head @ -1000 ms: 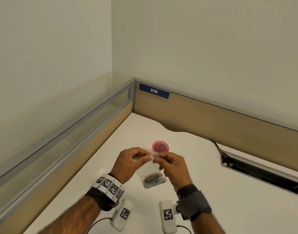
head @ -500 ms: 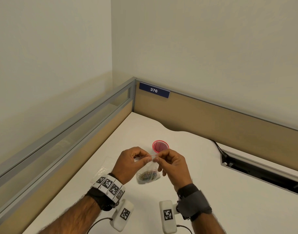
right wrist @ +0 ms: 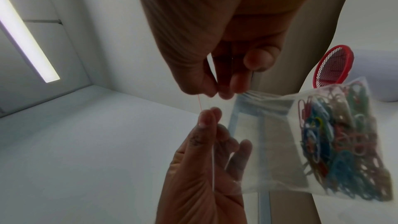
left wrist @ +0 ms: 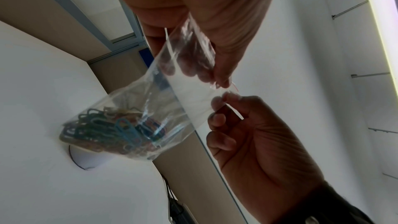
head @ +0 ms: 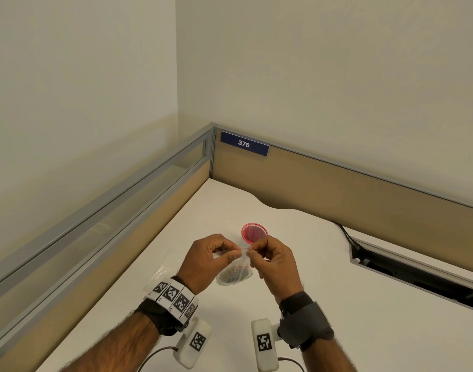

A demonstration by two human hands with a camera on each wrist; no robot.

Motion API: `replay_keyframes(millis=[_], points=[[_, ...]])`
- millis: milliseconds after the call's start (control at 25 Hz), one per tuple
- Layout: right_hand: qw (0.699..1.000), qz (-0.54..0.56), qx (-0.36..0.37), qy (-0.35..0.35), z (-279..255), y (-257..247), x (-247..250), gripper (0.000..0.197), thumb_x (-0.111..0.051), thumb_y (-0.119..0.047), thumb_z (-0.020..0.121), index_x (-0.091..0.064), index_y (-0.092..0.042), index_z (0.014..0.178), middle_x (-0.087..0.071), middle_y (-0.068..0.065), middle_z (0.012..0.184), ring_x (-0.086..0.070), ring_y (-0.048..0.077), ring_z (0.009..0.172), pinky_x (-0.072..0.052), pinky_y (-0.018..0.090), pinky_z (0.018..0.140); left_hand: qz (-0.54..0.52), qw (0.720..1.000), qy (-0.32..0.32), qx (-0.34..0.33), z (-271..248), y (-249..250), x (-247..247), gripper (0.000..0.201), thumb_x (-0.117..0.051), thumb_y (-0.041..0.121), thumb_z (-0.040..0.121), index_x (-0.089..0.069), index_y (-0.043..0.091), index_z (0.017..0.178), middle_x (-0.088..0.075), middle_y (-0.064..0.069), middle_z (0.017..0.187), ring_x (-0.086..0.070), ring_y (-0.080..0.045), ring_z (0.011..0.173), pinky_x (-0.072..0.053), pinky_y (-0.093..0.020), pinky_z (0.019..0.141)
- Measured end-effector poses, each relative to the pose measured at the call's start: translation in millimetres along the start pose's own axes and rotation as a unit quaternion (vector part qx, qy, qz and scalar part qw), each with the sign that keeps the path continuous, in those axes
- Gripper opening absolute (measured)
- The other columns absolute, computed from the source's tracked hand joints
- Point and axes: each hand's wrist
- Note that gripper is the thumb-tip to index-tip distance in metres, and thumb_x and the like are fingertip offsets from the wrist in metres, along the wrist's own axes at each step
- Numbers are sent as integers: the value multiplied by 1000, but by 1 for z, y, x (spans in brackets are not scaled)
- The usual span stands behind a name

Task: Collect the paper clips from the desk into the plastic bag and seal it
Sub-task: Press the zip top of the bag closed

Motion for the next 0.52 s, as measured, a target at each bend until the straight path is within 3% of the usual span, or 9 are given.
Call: replay_keyframes(millis=[240,400,520], points=[[1000,-24,12,9,1,0,-2,5,-66,-9,82,-64,-10,77,-65,1,72,-60,11,66,-56,23,65,15,999,-9,-30,-2,2,0,8,-78,20,84,-76,15,90,-72,7,83,-68,-12,84,-52,-16,75],[999,-42,18,4,-2,1,-4,7,-65,-10,82,-64,-14,76,-64,1,72,-60,18,69,-55,22,64,38,997,-14,-67,-1,4,-3,5,-77,19,83,-75,16,87,-70,13,81,-66,-10,82,-50,-14,73],[998,-53,17,6,-4,2,-6,7,-65,-11,83,-64,-14,77,-64,-1,71,-60,15,70,-54,18,64,76,992,-13,-95,0,3,-4,12,-70,32,81,-73,21,86,-68,16,80,-65,-7,80,-52,-16,71]])
Point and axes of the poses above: each hand's wrist, its own z-axis towards the middle knuckle, its own x-axis out of the back of the hand, y = z × x
